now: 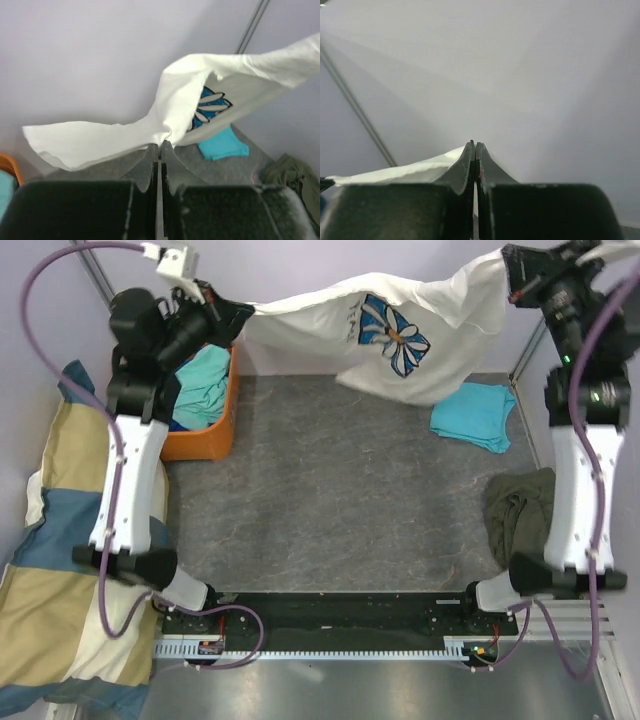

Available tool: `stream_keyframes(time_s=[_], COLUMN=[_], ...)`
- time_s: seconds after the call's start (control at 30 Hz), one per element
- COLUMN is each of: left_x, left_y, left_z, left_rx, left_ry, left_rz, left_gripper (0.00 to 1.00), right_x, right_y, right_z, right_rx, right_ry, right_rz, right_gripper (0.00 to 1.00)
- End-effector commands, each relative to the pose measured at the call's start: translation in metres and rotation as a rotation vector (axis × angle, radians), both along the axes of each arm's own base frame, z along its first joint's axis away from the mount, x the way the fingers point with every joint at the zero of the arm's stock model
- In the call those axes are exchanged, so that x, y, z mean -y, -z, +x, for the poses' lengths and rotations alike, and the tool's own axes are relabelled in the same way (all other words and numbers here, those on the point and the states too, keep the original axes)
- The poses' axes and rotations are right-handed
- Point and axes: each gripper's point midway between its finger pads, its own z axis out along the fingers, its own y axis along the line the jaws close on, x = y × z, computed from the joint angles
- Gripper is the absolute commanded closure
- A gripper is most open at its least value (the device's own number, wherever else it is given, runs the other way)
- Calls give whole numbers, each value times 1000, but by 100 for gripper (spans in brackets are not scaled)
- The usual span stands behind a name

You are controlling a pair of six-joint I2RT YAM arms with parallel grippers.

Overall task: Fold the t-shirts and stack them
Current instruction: Flatten the tshirt out, then fold the tshirt

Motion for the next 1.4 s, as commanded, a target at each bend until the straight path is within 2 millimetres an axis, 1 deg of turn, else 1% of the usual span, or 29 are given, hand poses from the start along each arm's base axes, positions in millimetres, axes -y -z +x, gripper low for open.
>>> stream_keyframes(time_s=[0.0, 0.03, 0.07, 0.1, 0.13, 0.17, 0.2, 0.23, 0.27, 0.3, 0.33, 0.37, 0.4, 0.43, 0.47, 0.5, 0.57, 0.67, 0.73, 0.83, 0.97, 1.0, 1.07, 1.1, 1.17, 1.2, 1.27, 1.3, 1.37], left_x=[-15, -19, -20, -23, -25, -27, -30, -33, -35, -40, -44, -48, -56, -59, -63, -71, -81, -88, -91, -97, -102, -104, -106, -107, -110, -111, -113, -114, -116], left_y=[27, 39, 84, 89, 107, 151, 164, 201, 218, 234, 266, 280, 295, 308, 314, 322, 326, 331, 338, 349, 358, 360, 363, 364, 366, 363, 367, 367, 367], left_z=[-37, -39, -35, -44, -44, -44, -44, -49, -50, -49, -52, -53, -54, -56, -57, -59, -60, -67, -73, -82, -92, -95, -99, -100, -104, -105, -109, -111, -114], left_rx=[21, 7, -77, -70, -99, -185, -193, -259, -287, -309, -376, -409, -455, -491, -513, -547, -569, -592, -621, -661, -674, -676, -686, -690, -704, -700, -714, -717, -720], left_ry=[-37, -56, -65, -71, -83, -90, -109, -117, -132, -162, -181, -203, -246, -267, -289, -332, -384, -409, -417, -431, -441, -443, -444, -448, -453, -457, -461, -465, -471], left_rz=[45, 49, 70, 70, 77, 94, 95, 107, 110, 117, 136, 140, 155, 166, 170, 189, 209, 230, 249, 284, 299, 302, 305, 308, 311, 306, 305, 302, 299], left_gripper=[98, 98, 98, 98, 98, 98, 98, 98, 98, 98, 98, 98, 98, 98, 98, 98, 98, 98, 98, 98, 98, 98, 98, 98, 98, 98, 98, 98, 98], right_x=[-19, -20, -24, -26, -27, -31, -33, -34, -33, -33, -38, -38, -35, -33, -32, -28, -24, -17, -15, -19, -17, -16, -15, -14, -12, -10, -7, -5, -5], right_y=[12, 56, 57, 74, 120, 132, 154, 206, 226, 279, 303, 322, 358, 371, 381, 395, 405, 414, 421, 431, 444, 446, 447, 448, 446, 446, 441, 442, 438], right_z=[-54, -43, -64, -67, -61, -74, -75, -70, -77, -78, -83, -91, -97, -107, -111, -116, -125, -133, -141, -154, -176, -185, -195, -205, -215, -227, -236, -245, -252], right_rx=[45, -53, -37, -70, -166, -183, -229, -340, -375, -486, -540, -579, -659, -697, -717, -746, -779, -831, -875, -938, -1022, -1040, -1060, -1079, -1089, -1105, -1105, -1121, -1127], right_ry=[-91, -96, -108, -113, -121, -134, -141, -142, -137, -126, -130, -126, -107, -89, -79, -54, -24, 17, 27, 15, 33, 38, 47, 50, 68, 78, 101, 112, 114], right_rz=[-3, 13, 9, 9, 16, 14, 15, 24, 25, 30, 32, 36, 41, 50, 56, 59, 64, 54, 55, 77, 83, 86, 89, 90, 95, 94, 99, 100, 104], right_gripper=[100, 100, 100, 100, 100, 100, 100, 100, 100, 100, 100, 100, 100, 100, 100, 100, 100, 100, 100, 100, 100, 100, 100, 100, 100, 100, 100, 100, 100])
